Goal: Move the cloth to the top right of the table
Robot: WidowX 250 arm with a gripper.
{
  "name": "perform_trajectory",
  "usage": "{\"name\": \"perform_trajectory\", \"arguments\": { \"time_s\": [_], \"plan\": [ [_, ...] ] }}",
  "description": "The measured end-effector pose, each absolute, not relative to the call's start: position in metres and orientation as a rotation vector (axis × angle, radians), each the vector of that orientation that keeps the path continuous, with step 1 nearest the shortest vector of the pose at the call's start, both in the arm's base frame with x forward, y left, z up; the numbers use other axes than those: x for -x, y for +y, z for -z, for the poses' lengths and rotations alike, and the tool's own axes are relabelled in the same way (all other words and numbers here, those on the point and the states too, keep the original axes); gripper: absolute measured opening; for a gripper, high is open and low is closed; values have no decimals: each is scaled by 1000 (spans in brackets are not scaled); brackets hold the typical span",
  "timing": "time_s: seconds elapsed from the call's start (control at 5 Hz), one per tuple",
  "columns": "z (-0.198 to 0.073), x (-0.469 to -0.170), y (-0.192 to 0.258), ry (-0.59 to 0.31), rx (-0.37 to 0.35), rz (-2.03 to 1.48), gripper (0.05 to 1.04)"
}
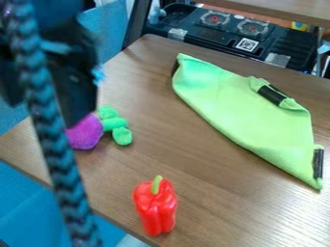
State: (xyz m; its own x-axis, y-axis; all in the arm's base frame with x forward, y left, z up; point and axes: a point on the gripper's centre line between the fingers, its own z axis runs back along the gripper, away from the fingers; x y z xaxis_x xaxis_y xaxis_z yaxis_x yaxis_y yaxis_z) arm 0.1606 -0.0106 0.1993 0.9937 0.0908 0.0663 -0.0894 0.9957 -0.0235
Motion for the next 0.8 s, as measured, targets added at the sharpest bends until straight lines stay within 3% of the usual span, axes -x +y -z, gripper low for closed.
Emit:
{"name": "perform_trajectory", "arguments": {
  "time_s": [0.2,0.4,0.8],
  "plan": [
    [-181,-201,-1,-144,56,-6,999],
    [-149,-234,0,-131,61,-11,999],
    [-116,-297,-21,-276,108,63,999]
  ]
}}
